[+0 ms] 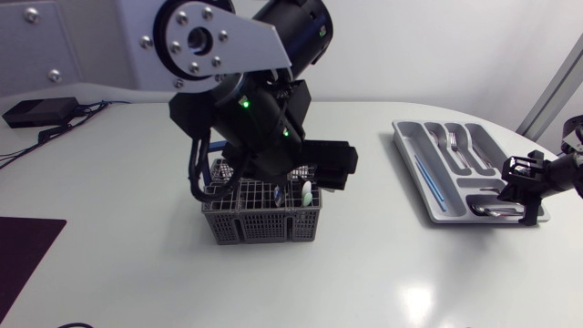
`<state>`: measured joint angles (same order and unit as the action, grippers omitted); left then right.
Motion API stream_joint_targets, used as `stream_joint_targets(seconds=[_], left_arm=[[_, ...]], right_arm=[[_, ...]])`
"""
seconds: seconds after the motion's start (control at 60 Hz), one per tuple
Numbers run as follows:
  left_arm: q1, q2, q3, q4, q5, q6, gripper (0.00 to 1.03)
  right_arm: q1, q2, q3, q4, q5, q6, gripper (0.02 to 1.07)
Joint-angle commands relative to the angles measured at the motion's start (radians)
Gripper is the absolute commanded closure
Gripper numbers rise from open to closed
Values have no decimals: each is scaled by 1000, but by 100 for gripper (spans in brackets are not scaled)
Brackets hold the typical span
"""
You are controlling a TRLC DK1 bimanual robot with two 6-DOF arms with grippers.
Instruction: Unload the cutlery basket into the drawer organizer.
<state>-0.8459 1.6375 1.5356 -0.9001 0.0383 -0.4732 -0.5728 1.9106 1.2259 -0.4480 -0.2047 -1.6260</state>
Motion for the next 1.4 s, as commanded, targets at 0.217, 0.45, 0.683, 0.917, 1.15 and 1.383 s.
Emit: stream_joint_targets(seconds=[0.217, 0.45, 0.683, 0.917, 1.15, 1.383], left_arm=[[-27, 50, -2, 0, -35, 4, 5], [-36, 68, 12, 0, -55, 5, 5], [-45, 71, 8, 0, -57, 5, 5], [-51, 70, 4, -2, -57, 7, 5], [-51, 68, 0, -5, -57, 2, 5], [-53, 82, 14, -5, -55, -16, 5]], right_arm=[[-2, 84, 53, 81, 56, -40, 95], [4, 96, 40, 138, 70, -40, 93], [13, 70, -22, 213, 90, -57, 92], [21, 16, -82, 227, 93, -61, 92], [13, -50, -124, 221, 93, -57, 61], [7, -107, -45, 65, 44, 98, 32]])
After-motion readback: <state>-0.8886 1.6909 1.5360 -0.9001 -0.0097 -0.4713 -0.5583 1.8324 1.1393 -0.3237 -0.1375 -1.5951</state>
